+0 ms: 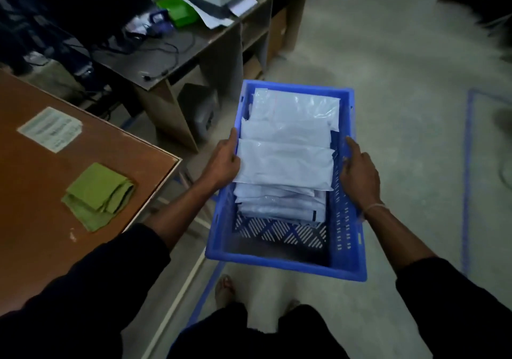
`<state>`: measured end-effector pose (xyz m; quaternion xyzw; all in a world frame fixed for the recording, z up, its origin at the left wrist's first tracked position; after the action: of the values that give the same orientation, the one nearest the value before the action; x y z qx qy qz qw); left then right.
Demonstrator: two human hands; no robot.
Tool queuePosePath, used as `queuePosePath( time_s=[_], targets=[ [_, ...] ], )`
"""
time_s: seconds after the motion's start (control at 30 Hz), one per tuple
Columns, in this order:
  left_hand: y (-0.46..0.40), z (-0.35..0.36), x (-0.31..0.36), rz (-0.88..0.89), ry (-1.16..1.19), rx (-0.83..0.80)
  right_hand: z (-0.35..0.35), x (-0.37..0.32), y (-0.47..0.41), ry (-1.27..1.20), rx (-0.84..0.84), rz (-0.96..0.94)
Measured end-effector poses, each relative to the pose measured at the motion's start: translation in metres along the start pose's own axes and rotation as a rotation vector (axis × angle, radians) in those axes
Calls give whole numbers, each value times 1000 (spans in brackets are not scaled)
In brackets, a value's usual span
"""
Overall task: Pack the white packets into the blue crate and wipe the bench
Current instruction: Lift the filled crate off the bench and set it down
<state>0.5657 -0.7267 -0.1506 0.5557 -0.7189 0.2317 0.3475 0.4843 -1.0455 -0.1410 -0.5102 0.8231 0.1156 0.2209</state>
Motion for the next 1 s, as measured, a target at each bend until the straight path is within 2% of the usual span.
queuePosePath(
  time_s=[0.27,0.47,0.7,1.0],
  targets=[
    [-33,104,-109,-261,98,-196,108,87,1,-67,-226,317],
    [-30,210,-208,-270,178,-288,205,174,15,-74,-397,510],
    [-39,301,-253,-331,209,-259,318,259,22,-66,-482,614],
    [-70,414,-373,-367,145,-315,456,341,10,-114,-514,678]
  ],
)
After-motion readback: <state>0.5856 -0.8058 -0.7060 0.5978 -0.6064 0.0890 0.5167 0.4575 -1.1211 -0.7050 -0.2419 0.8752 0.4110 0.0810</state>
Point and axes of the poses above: each hand's wrist, its own y-axis away from the middle knuckle, its own z-axis out of the palm, x = y × z, the point moved 2 cm from there along -y, towards the middle knuckle, and after that the axes turned 6 degrees about z, right-handed, at the moved point
